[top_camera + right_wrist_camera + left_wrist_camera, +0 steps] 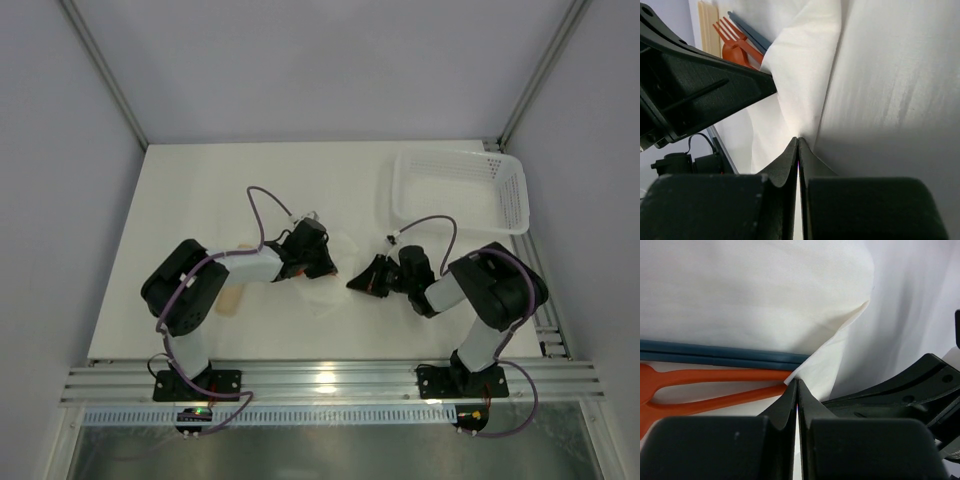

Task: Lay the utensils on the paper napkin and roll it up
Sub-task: Roll the napkin at the center of the board.

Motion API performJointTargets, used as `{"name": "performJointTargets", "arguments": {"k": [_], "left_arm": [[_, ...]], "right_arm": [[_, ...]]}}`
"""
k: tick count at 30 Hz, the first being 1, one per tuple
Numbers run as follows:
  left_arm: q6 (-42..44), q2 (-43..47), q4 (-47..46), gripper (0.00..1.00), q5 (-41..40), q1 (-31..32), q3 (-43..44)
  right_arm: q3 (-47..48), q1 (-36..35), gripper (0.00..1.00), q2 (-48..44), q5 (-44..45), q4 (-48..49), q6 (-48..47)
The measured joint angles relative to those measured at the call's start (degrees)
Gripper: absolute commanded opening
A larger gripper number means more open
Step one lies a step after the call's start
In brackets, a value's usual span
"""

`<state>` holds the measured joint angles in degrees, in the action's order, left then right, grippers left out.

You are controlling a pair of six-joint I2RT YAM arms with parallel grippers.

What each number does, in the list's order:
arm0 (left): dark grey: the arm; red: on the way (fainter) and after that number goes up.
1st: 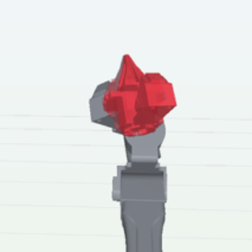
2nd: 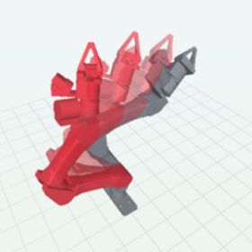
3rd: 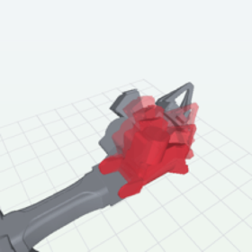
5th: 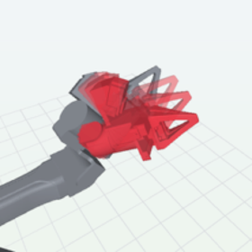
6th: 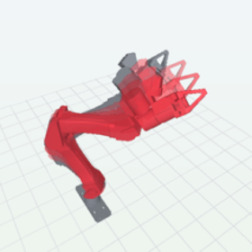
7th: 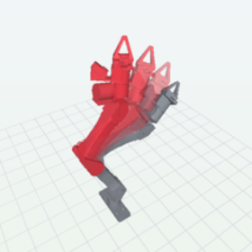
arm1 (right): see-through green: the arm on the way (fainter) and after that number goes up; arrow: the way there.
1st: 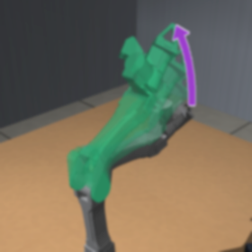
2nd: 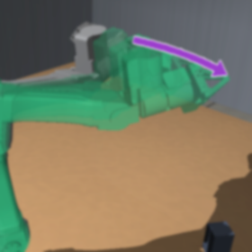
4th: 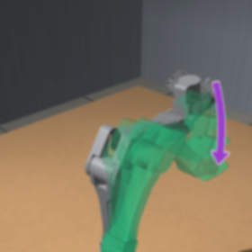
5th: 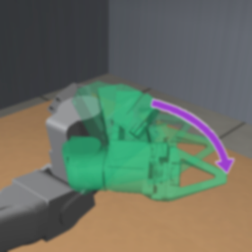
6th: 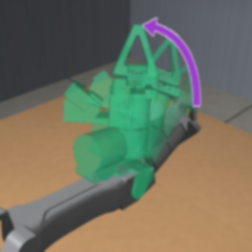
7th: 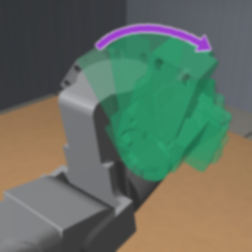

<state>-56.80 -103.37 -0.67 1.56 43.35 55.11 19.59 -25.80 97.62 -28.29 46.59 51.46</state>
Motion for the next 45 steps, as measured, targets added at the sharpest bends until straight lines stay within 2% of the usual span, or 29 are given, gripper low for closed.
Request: {"name": "performJointTargets", "arguments": {"k": [7, 11, 15, 21, 25, 33, 39, 45], "left_arm": [[-0.1, 0.0, 0.0, 0.00, -0.1, -0.2, 0.0], [-0.1, 0.0, 0.1, 0.00, -0.1, -0.2, 0.0], [-0.1, 0.0, 0.1, 0.00, -0.1, -0.2, 0.0], [-0.1, 0.0, 0.2, 0.00, -0.1, -0.2, 0.0], [-0.1, 0.0, 0.2, 0.00, -0.1, -0.2, 0.0], [-0.2, 0.0, 0.2, 0.00, -0.1, -0.2, 0.0], [-0.2, 0.0, 0.3, 0.00, -0.1, -0.2, 0.0], [-0.2, 0.0, 0.3, 0.00, -0.1, -0.2, 0.0]], "right_arm": [[-1.0, 0.0, 0.04, 6.5, -2.8, 11.5, 2.8], [-1.9, 0.0, 0.04, 7.3, -2.8, 14.4, 3.4], [-2.3, 0.0, 0.03, 5.7, -2.6, 12.7, 3.2], [-2.4, 0.0, 0.04, -3.8, -2.3, 4.0, 0.4], [-1.3, 0.0, 0.04, -6.8, -2.4, 0.4, -1.5], [-1.1, 0.0, 0.04, -5.1, -3.0, -1.5, -2.9], [-1.0, 0.2, 0.04, 1.6, -4.9, 3.1, -1.4], [-1.5, 0.2, 0.04, 4.6, -6.0, 8.6, 0.6]]}}
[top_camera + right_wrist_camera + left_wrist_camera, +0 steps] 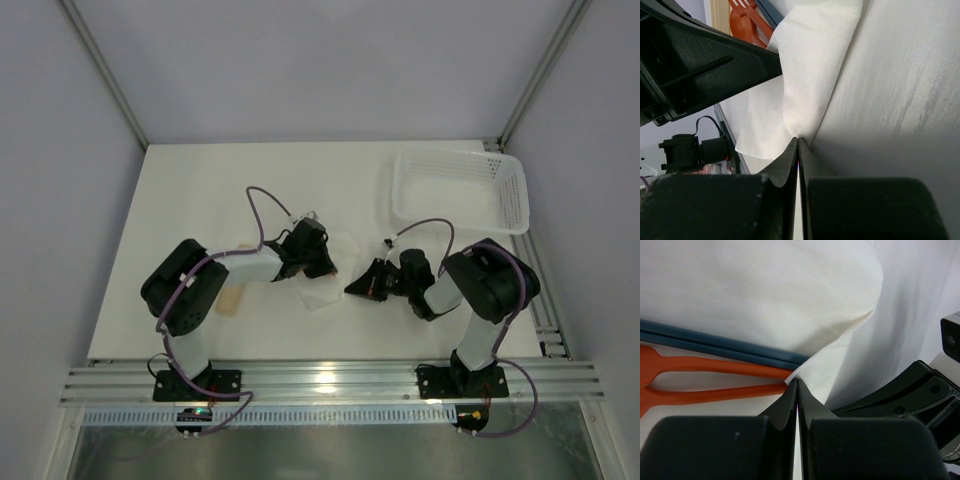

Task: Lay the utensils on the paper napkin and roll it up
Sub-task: Roll the napkin at the center of the board.

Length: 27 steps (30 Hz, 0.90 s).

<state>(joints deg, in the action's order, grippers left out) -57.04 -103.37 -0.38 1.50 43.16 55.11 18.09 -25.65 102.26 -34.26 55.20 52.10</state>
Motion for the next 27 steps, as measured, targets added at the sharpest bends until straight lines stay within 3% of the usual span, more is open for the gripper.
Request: {"name": "performJointTargets", "arguments": {"k": [6, 13, 18, 22, 27], "left_arm": [[0.0, 0.0, 0.0, 0.00, 0.0, 0.0, 0.0], [0.0, 0.0, 0.1, 0.00, 0.0, 0.0, 0.0], [0.0, 0.0, 0.1, 0.00, 0.0, 0.0, 0.0], [0.0, 0.0, 0.1, 0.00, 0.0, 0.0, 0.0], [-0.2, 0.0, 0.2, 0.00, 0.0, 0.0, 0.0]], "right_arm": [[-0.3, 0.0, 0.04, -1.3, 0.4, -1.3, 0.0], [0.6, 0.0, 0.04, -11.1, 2.0, -12.3, -4.1], [4.6, 0.1, 0.04, -13.1, 2.7, -18.6, -7.3], [10.5, 0.5, 0.04, -13.1, 5.1, -28.5, -11.7], [25.2, 2.2, 0.07, -13.1, 9.9, -44.1, -19.5]]}}
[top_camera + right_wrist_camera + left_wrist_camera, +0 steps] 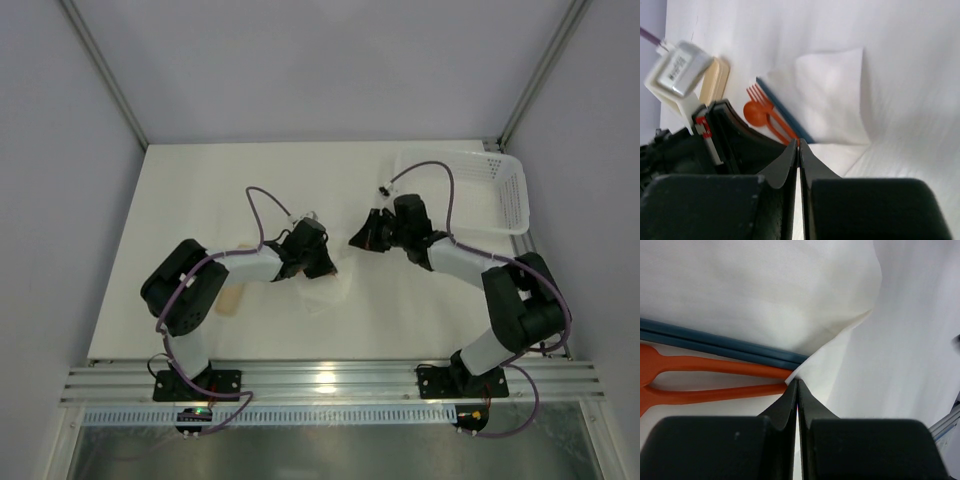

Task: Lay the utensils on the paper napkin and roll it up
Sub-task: Roll the napkin at the center of the board.

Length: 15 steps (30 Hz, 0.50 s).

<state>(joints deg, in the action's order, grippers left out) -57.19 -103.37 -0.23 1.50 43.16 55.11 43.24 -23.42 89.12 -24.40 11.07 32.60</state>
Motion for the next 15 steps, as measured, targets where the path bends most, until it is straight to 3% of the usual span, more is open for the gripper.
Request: {"name": "performJointTargets", "arguments": {"k": [5, 10, 15], "left_arm": [[-0.7, 0.0, 0.1, 0.00, 0.0, 0.0, 0.0], [-0.9, 0.0, 0.1, 0.00, -0.1, 0.0, 0.0], [-0.9, 0.0, 0.1, 0.00, -0.1, 0.0, 0.0]], "right_arm": [[13.8, 4.5, 0.18, 1.0, 3.4, -13.4, -7.4], [28.0, 5.1, 0.28, 8.8, 4.7, -25.2, -15.3], [32.1, 5.0, 0.43, 14.6, 3.2, -31.7, -19.7]]}}
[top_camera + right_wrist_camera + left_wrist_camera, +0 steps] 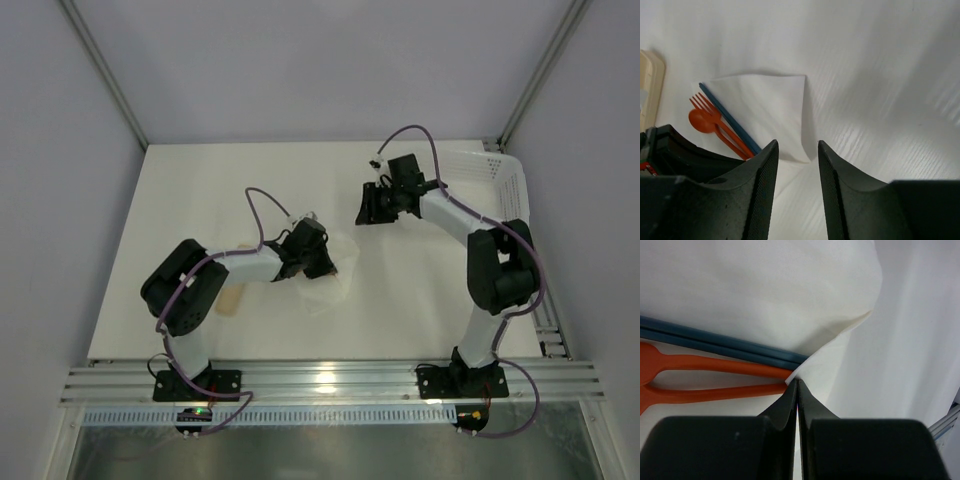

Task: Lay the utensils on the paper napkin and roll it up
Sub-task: Roll the napkin at the center of the board.

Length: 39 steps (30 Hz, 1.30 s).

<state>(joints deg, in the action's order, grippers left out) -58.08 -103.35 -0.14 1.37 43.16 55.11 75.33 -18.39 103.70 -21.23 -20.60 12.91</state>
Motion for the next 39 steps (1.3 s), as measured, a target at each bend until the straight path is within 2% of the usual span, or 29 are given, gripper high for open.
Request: {"name": "performJointTargets", "arguments": {"k": [2, 9, 23, 39], "left_arm": [[0.0, 0.0, 0.0, 0.00, 0.0, 0.0, 0.0], [0.0, 0.0, 0.3, 0.00, 0.0, 0.0, 0.2], [-0.1, -0.3, 1.7, 0.00, 0.0, 0.0, 1.1], [-0.1, -0.3, 1.9, 0.00, -0.1, 0.1, 1.1]], "right_arm": [[0.0, 0.0, 0.47, 1.0, -0.9, -1.9, -0.7], [0.9, 0.0, 0.53, 4.0, -6.7, -3.5, -1.5], [6.0, 0.0, 0.53, 11.6, -10.8, -5.2, -2.9], [6.0, -0.9, 0.48, 12.6, -13.6, -5.2, -3.8]]}}
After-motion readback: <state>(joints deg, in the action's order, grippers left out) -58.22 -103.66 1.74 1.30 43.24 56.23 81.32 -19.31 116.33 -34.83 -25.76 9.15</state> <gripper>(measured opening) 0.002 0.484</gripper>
